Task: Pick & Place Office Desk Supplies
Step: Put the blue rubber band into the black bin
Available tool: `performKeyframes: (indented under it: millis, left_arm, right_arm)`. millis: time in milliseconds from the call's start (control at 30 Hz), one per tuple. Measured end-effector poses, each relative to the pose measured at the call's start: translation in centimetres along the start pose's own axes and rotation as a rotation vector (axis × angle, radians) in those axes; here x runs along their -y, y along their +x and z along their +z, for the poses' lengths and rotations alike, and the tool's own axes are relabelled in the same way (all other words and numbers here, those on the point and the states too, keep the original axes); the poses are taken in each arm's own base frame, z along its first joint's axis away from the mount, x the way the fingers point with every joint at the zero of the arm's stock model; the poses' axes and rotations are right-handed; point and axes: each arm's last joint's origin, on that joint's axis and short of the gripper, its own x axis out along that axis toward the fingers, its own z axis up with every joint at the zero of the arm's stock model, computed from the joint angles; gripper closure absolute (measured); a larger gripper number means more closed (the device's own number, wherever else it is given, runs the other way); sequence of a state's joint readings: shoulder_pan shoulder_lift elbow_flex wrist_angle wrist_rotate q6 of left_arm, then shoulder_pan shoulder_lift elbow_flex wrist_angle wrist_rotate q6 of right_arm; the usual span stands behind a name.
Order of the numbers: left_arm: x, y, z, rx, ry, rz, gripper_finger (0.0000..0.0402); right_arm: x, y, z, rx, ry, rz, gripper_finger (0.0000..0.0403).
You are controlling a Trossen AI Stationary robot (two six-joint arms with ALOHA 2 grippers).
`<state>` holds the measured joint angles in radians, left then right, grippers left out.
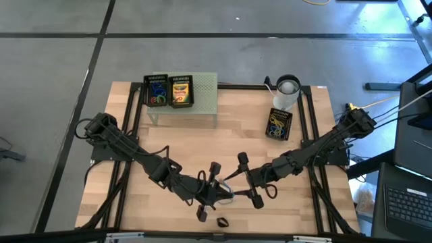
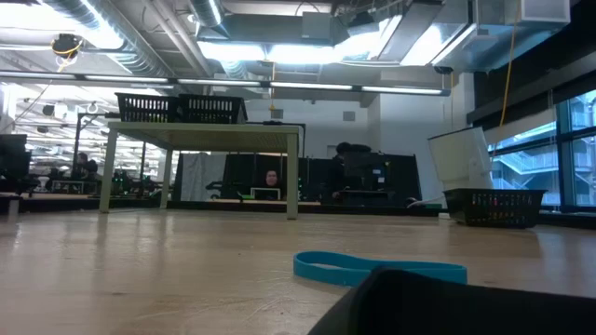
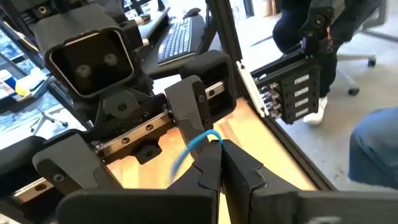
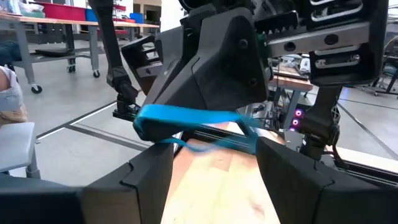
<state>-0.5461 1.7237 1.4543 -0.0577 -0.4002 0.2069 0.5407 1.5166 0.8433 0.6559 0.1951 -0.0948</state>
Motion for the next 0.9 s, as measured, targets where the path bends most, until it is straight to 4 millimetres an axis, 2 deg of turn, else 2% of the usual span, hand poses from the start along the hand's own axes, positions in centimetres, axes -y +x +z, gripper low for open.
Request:
performKeyframes:
  millis: [100, 333, 900]
  left_arm:
    - [0.0, 0.1, 0.0, 0.016, -0.016, 0.005, 0.0398]
    - [-0.1, -0.2, 1.3, 0.14, -0.075, 0.06, 0.0398]
    - [0.1, -0.3, 1.3, 0.134, -0.182, 0.085, 0.0397]
  right_arm:
    - [0.0, 0.0, 0.0, -0.001, -0.006, 0.0, 0.0172]
    - [0.0, 0.0, -0.4, -0.041, -0.074, 0.006, 0.0172]
    - [0.0, 0.0, -0.4, -0.041, -0.139, 0.007, 0.0172]
